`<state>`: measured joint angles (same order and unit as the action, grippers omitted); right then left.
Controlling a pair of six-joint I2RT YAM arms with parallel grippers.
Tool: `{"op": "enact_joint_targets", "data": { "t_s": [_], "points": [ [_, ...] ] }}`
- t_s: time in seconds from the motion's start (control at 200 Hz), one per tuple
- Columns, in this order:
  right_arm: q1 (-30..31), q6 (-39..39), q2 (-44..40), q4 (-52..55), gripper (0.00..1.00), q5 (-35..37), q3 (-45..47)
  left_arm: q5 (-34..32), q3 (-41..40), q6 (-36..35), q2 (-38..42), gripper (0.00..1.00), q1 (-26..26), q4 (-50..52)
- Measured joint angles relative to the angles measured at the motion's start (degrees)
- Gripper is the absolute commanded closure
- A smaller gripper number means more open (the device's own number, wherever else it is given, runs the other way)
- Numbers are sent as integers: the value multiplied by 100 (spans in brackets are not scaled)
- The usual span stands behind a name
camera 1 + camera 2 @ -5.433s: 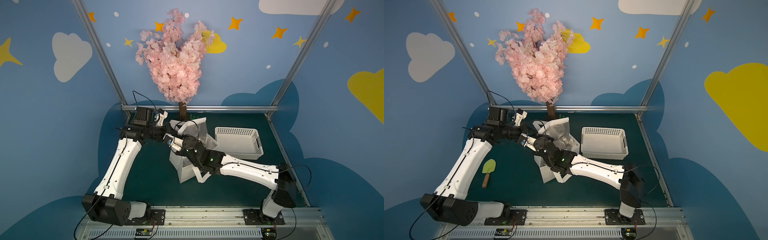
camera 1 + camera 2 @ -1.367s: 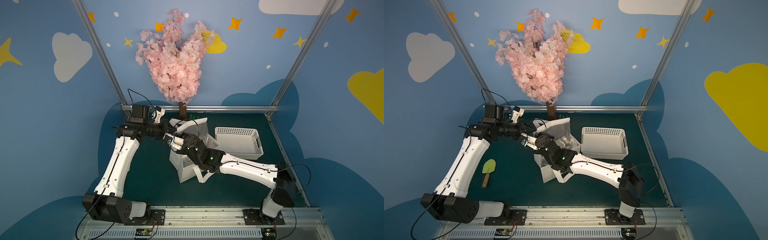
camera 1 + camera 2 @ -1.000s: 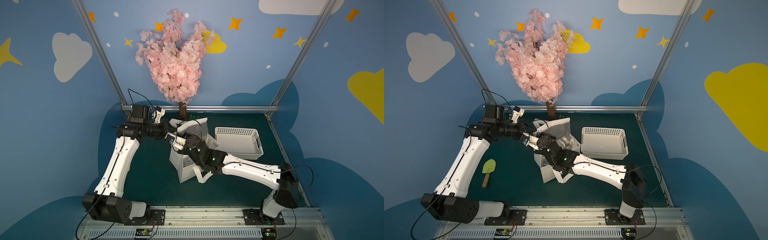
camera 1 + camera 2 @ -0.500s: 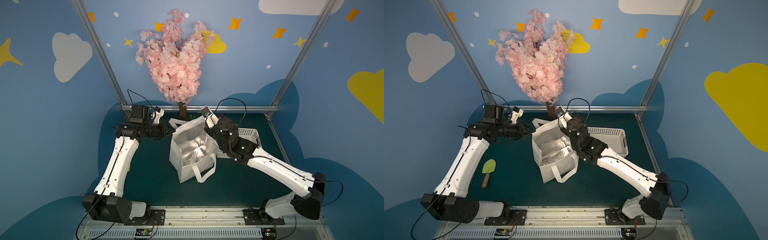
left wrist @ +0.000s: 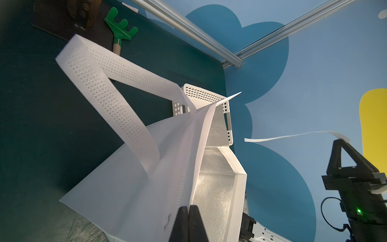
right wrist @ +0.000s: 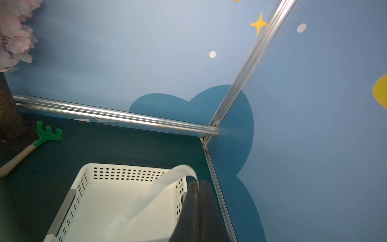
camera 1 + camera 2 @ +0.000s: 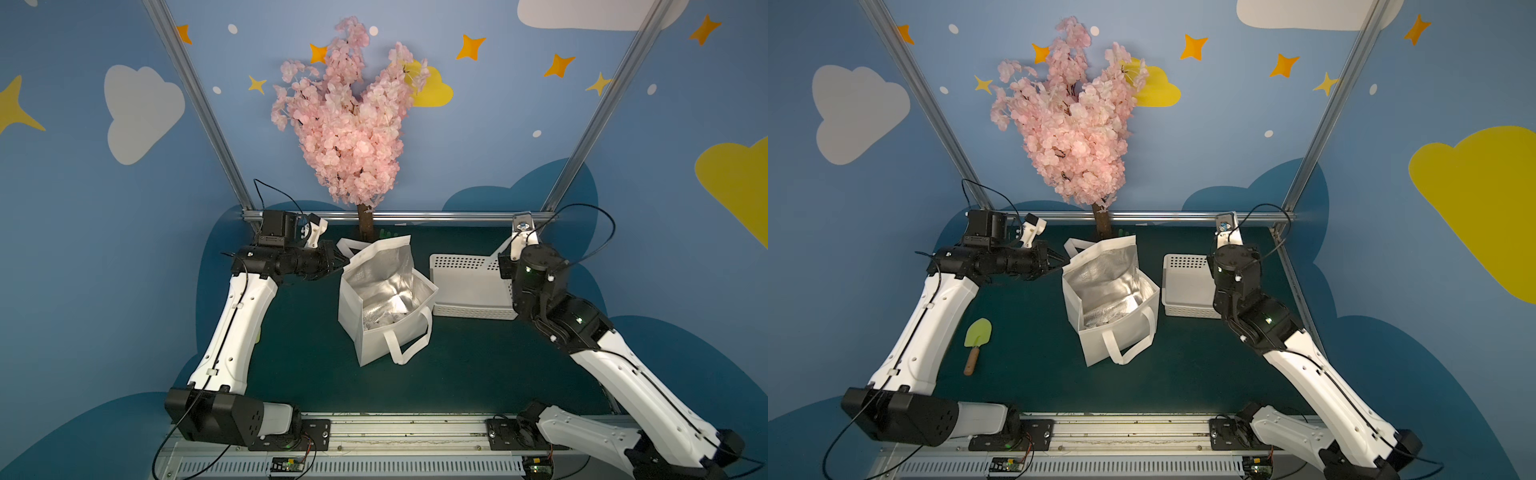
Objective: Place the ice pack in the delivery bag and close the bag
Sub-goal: Tear off the adhesive seal from the delivery bag, then place the adhesive seal at the center of the board.
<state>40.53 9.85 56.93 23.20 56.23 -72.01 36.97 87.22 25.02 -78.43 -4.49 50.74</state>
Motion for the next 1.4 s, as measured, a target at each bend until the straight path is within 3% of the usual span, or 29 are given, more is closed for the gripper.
{"op": "enact_joint_targets", "data": {
  "t_s": [0.165, 0.416, 0.646, 0.881, 0.926, 1.001, 1.036, 1.101, 1.327, 1.397],
  "points": [
    [0, -1191, -673, 1655, 100, 304, 11, 4, 79, -44, -37, 97, 0, 28],
    [0, -3440, -1182, 4076, 100, 22, 463, 15, 118, -59, -61, 97, 0, 28],
    [0, -4636, -1554, 4413, 100, -1040, 1602, 15, 118, -59, -61, 97, 0, 28],
    [63, -5486, -673, 4201, 100, -2063, 2146, 13, 105, -59, -39, 97, 0, 28],
    [83, -5571, -579, 4098, 76, -2210, 2240, 11, 81, -59, -13, 97, 0, 26],
    [94, -5611, -527, 3856, 48, -2476, 2409, 9, 17, -59, 48, 97, 0, 31],
    [101, -5628, -511, 3764, 40, -2577, 2450, 11, 0, -61, 68, 97, 0, 33],
    [138, -5587, -485, 3593, 32, -2717, 2468, 9, -4, -61, 85, 97, 0, 39],
    [186, -5042, -527, 2999, 27, -2852, 2415, -7, -13, -74, 118, 93, 0, 44],
    [186, -4710, -621, 2686, 21, -2876, 2406, -31, -13, -105, 125, 83, 0, 46]
  ]
}}
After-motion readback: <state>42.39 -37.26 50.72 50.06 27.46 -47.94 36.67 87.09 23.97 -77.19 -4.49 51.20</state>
